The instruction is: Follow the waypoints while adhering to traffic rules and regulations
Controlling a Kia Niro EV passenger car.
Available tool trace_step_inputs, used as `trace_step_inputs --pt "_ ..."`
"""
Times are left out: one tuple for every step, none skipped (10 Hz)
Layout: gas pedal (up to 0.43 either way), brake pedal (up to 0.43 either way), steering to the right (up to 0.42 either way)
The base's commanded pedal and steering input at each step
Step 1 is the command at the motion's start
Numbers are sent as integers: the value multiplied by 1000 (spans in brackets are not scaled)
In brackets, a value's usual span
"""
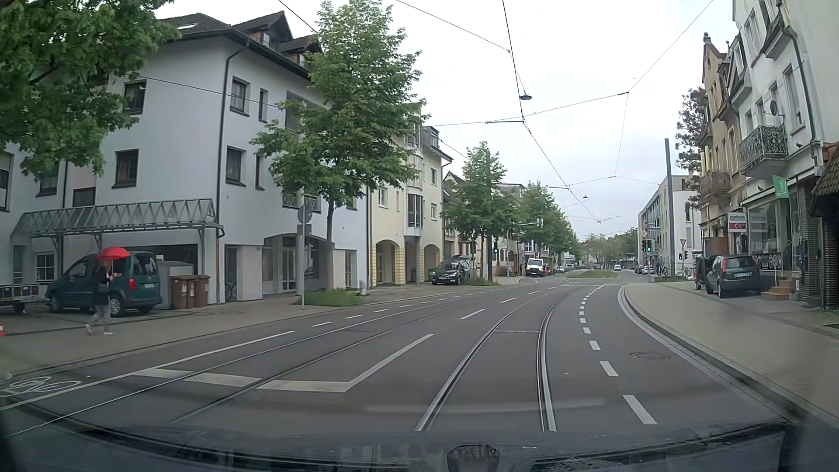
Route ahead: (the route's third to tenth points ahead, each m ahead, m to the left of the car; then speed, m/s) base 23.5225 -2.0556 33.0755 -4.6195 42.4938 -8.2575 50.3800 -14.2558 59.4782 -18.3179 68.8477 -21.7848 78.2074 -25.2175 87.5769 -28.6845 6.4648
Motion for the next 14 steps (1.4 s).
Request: trace_step_inputs --pt "98 0 103" --pt "98 0 102" --pt "98 0 102" --pt "98 0 100" --pt "98 0 96" --pt "98 0 91" --pt "98 0 83" --pt "98 0 75" --pt "98 0 72" --pt "98 0 70" --pt "98 0 69" --pt "98 0 69" --pt "98 0 68" --pt "98 0 65"
